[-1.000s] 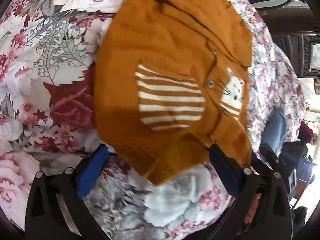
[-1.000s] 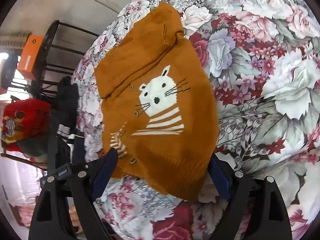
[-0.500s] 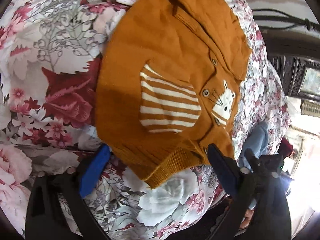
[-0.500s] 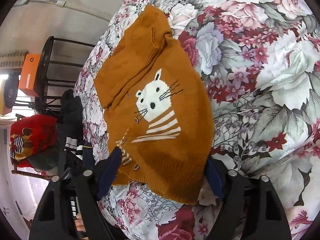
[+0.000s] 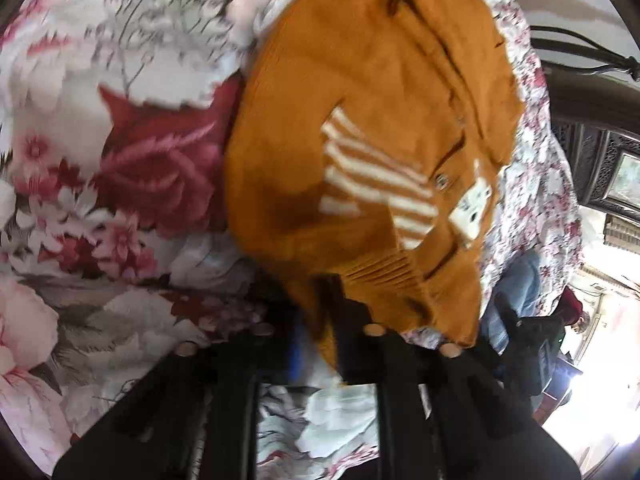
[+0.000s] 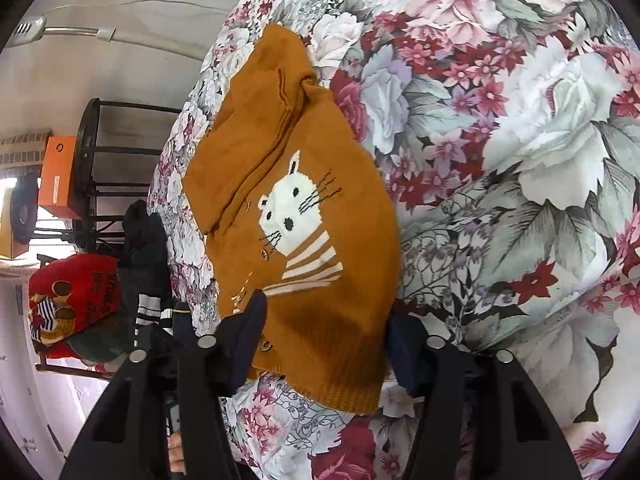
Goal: Fold small clothes
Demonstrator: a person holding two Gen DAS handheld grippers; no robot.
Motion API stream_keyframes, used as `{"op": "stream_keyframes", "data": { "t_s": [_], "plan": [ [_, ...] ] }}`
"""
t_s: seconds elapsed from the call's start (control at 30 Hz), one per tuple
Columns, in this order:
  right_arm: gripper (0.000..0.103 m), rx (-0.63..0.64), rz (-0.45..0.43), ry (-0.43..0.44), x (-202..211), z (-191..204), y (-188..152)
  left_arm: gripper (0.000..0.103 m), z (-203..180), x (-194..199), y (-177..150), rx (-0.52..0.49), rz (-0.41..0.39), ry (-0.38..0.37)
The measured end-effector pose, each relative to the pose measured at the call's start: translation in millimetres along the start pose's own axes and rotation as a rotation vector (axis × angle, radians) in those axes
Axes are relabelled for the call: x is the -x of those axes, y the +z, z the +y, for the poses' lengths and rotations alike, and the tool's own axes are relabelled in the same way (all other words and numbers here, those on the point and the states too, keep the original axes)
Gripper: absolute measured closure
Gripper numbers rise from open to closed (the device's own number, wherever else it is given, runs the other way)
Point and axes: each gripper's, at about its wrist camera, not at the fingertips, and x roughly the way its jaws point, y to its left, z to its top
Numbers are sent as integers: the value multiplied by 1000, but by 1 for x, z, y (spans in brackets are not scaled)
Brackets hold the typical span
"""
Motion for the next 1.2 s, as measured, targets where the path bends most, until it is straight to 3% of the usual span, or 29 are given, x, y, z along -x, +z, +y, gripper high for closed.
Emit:
{"op": "stream_keyframes", "data": {
  "t_s": [0.27,0.4,0.47,0.5,0.57,0.67,0.87,0.93,1.0,1.03,1.07,1.2],
  "plan": [
    [47,95,34,-59,-4,6,-11,101,-7,41,-13,-59,-83,-83],
    [48,98,40,-80,-12,8,-10,99,-10,31,-13,-59,-50,-103],
    [72,127,33,-84,-13,13,-12,96,-14,29,-15,-80,-55,-83],
    [93,132,39,-52,-12,17,-14,96,-16,31,-15,-91,-64,-79],
    [95,126,6,33,5,25,-15,96,-19,40,-19,-121,-104,-61],
    [95,160,-58,49,31,31,-15,99,-16,50,-28,-132,-135,-39],
    [91,63,77,-20,12,-4,-20,101,16,45,-37,-32,-84,-25],
    [59,34,75,25,17,-5,-18,101,13,56,-34,-50,-131,-11],
    [48,41,57,60,19,2,-17,80,5,64,-34,-88,-173,20],
    [45,58,61,53,18,5,-19,42,1,67,-34,-102,-184,22],
    [45,73,69,46,15,9,-20,17,-1,67,-34,-98,-185,23],
    [45,96,103,34,3,18,-25,16,7,59,-27,-45,-163,31]
  ]
}}
